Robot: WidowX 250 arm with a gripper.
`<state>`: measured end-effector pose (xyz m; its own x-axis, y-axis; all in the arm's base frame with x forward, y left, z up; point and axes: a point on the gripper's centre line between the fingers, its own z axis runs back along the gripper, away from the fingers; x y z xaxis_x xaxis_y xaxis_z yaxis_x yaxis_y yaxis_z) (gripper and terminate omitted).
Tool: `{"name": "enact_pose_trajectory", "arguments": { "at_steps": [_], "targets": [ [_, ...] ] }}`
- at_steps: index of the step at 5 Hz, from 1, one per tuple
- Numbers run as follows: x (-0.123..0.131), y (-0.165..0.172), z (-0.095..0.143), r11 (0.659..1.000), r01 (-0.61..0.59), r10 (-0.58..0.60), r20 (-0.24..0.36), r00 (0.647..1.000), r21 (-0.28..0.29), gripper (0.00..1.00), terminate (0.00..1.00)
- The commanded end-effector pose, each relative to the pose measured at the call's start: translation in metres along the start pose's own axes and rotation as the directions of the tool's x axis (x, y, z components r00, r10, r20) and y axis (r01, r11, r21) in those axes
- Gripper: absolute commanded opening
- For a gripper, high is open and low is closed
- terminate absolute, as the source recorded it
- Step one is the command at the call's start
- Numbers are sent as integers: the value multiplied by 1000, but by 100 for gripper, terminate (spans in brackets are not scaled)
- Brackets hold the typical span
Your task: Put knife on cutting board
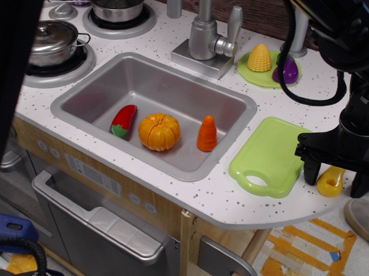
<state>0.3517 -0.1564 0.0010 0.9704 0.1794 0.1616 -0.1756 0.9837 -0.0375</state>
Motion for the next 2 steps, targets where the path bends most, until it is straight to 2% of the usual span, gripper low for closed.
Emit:
{"name": "enact_pose_trajectory", "arguments": {
  "at_steps": [1, 2],
  "targets": [
    [11, -3, 11, 1000, -14, 14, 23, 1000, -5, 0, 0],
    [12, -5, 19, 1000, -19, 19, 19, 1000, 3, 0, 0]
  ]
}}
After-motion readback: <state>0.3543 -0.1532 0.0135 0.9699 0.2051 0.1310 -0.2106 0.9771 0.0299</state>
